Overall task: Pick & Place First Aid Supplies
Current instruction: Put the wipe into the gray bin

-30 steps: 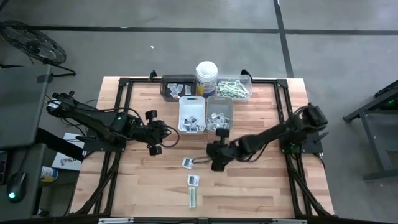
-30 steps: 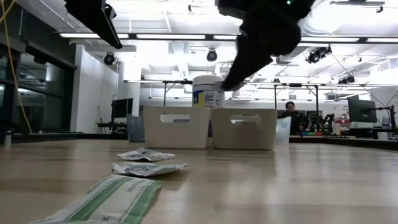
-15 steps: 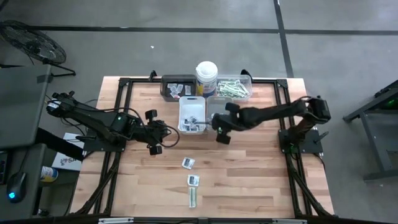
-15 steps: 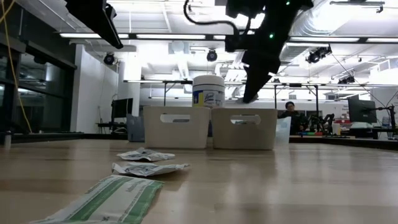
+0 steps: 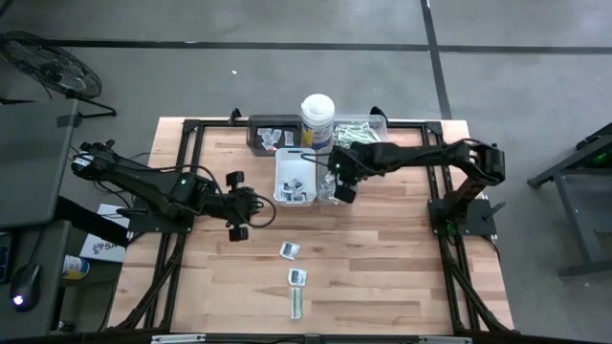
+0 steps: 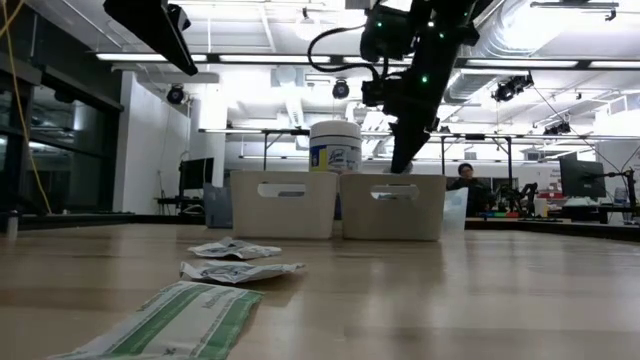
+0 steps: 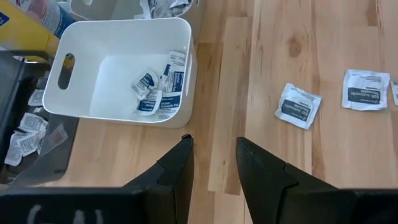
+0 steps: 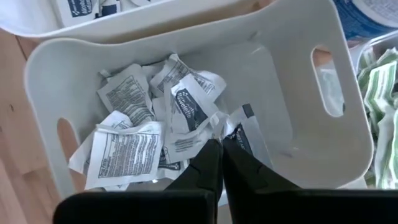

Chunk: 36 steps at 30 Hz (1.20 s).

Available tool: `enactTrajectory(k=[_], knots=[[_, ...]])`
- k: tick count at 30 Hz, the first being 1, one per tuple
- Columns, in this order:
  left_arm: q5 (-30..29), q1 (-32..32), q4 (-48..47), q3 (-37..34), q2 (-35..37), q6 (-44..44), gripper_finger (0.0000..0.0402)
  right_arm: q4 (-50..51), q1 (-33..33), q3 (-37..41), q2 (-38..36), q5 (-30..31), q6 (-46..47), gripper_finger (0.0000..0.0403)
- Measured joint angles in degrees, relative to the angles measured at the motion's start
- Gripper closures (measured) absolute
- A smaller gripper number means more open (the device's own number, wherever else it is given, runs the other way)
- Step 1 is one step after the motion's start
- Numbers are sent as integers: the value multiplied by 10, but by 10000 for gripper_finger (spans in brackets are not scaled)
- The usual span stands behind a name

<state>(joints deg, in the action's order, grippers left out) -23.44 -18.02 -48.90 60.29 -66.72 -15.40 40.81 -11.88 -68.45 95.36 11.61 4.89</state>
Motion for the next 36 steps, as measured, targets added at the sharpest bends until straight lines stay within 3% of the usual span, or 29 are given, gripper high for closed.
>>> enactTrajectory(k=[17,23,29,36], knots=[[0,0,0,0,0,1,287,0,-17,0,0,-22,-8,301],[8,0,2,0,-1,4,287,0,-16,0,1,-53,44,271],[74,0,73,0,-32,71,287,5,-4,0,0,-121,85,262],[179,0,114,0,-84,137,287,50,42,0,-28,-104,98,262]])
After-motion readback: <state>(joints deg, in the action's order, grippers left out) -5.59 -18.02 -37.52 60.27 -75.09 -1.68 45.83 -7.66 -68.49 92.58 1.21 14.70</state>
